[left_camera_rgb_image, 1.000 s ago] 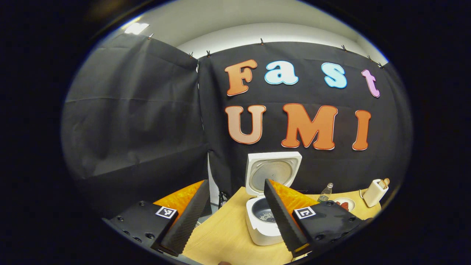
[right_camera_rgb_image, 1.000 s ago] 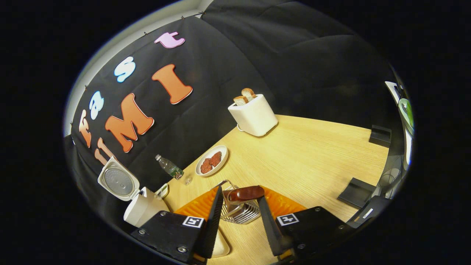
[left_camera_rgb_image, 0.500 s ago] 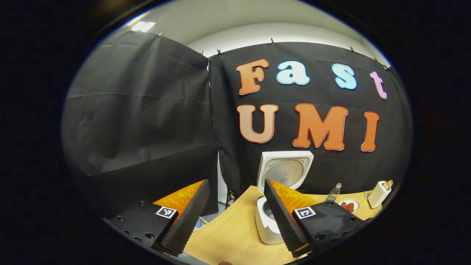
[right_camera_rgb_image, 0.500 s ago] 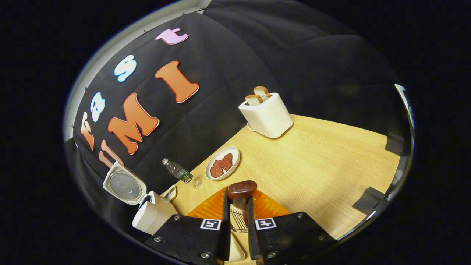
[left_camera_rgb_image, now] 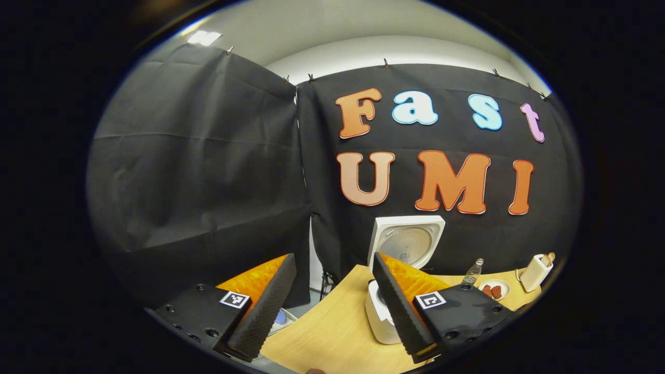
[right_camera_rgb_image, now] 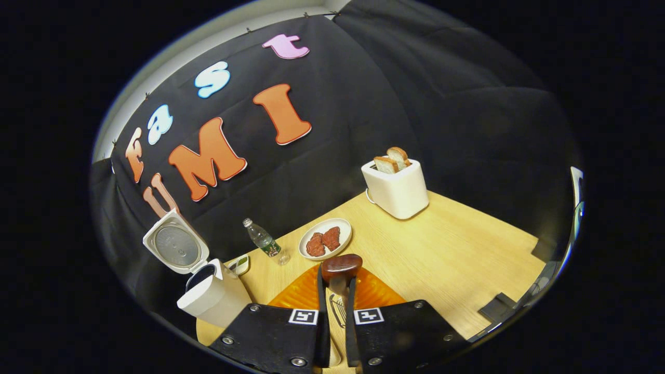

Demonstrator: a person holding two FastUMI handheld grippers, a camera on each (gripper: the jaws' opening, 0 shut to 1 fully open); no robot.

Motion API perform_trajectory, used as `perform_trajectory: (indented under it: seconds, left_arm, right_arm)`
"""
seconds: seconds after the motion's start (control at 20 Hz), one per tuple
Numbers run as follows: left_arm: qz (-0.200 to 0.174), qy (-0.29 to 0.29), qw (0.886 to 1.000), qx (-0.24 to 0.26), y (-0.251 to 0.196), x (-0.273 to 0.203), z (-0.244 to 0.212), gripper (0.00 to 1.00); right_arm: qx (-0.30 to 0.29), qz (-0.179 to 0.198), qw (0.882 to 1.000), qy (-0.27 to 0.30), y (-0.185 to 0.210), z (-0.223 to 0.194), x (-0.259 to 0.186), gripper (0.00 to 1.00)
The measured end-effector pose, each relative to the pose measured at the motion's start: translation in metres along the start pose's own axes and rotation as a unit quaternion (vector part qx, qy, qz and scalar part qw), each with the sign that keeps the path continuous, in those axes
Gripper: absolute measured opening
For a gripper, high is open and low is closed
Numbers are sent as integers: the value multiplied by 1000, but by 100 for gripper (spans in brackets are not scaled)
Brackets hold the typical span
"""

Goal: Close the left gripper, press the button to open the rice cooker; take a wooden spoon from the chopstick holder with the right hand, scoop a spoonful of rice and pour it into the rice cooker, then put the wooden spoon back into the chopstick holder.

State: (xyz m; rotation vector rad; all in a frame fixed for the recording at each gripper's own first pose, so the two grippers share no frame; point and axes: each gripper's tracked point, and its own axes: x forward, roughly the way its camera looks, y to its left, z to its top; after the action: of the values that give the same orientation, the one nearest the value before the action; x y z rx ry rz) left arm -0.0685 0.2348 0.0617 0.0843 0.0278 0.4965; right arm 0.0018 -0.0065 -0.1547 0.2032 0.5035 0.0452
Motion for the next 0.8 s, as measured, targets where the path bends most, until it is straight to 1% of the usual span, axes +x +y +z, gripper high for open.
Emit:
perform_trajectory:
  seconds: [0.1,0.2,0.4,0.5,0.6,0.7,0.8]
  left_arm:
    - [-8,1,1000,-3,4,2,-2,100]
    - [-5,-2,1000,-2,13,4,-2,100]
    - [-5,-6,1000,2,27,5,-4,100]
    - [-9,-6,1000,-3,33,6,-4,100]
    - [-9,-2,1000,-5,41,6,-8,100]
    - [-13,0,1000,-6,45,6,-12,100]
    - [-20,8,1000,-8,47,6,-18,100]
  right_arm:
    - [-12,10,1000,-9,14,12,-13,11]
    - [-19,25,999,-16,32,21,-27,11]
    - [-50,68,996,-17,76,18,-53,11]
    - [-74,96,993,-7,101,5,-62,11]
    - [-98,110,989,8,117,-15,-67,11]
    - [-120,110,986,21,124,-35,-67,11]
    - [-146,100,984,22,125,-52,-61,11]
